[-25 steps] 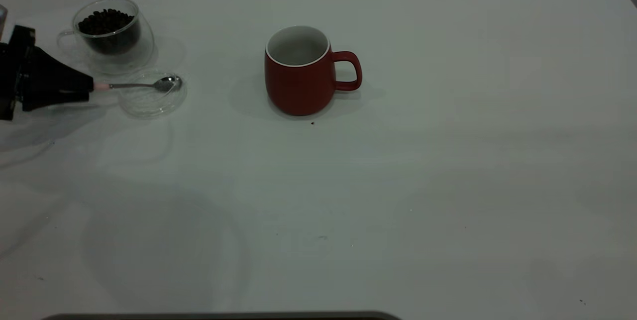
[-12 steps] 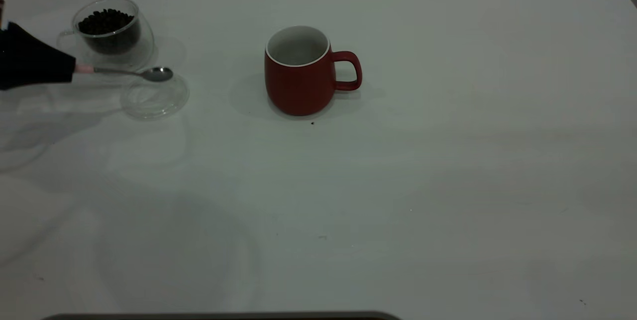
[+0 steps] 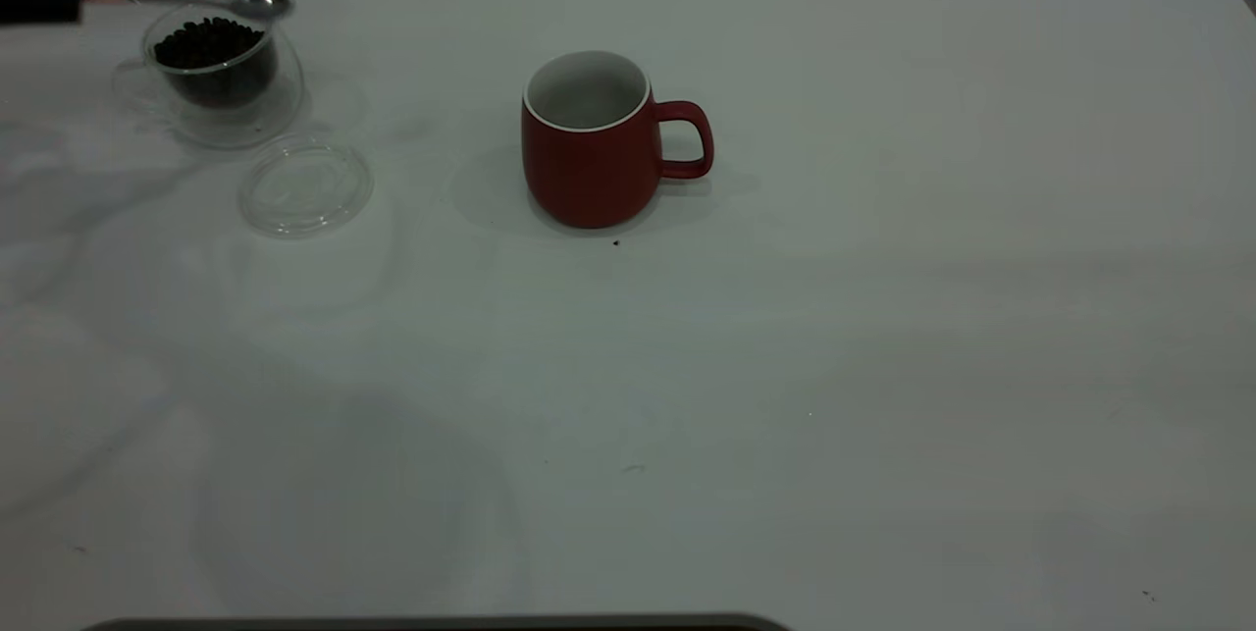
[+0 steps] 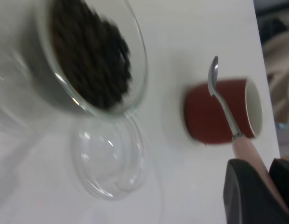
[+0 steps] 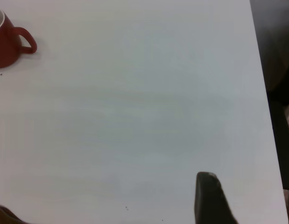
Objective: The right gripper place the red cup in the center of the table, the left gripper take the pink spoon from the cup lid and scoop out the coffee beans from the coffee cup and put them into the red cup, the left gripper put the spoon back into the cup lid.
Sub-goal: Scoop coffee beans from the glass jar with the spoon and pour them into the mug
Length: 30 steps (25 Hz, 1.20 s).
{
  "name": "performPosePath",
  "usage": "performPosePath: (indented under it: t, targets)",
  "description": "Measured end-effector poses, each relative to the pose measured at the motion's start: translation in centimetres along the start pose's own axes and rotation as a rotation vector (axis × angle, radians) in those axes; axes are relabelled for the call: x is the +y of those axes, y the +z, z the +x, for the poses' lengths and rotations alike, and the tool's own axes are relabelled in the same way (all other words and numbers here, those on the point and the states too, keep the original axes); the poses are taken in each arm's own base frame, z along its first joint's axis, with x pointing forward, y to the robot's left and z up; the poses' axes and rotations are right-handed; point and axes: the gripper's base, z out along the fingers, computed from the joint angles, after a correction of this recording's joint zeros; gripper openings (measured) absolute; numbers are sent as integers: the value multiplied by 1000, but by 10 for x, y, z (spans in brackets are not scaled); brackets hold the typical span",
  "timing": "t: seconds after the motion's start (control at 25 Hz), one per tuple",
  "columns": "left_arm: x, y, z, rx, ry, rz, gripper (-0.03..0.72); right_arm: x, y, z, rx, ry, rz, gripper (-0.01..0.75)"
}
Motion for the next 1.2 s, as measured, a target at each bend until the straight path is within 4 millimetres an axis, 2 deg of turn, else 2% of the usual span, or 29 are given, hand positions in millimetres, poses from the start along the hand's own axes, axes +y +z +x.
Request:
performPosePath:
  t: [0.16,0.36,0.8,1.2]
  targets:
    - [11,-28,-7,-71,-37,-48,121,0,0,0,0,0,-1,425]
    - [25,-44,-4,-116,-66,-112,121,0,0,0,0,0,-1,425]
    - [51,-27,8,-107,-119,-127,121,0,0,0,0,0,-1,425]
    - [41,-3,5,-62,-98,-110,121,0,0,0,0,0,-1,425]
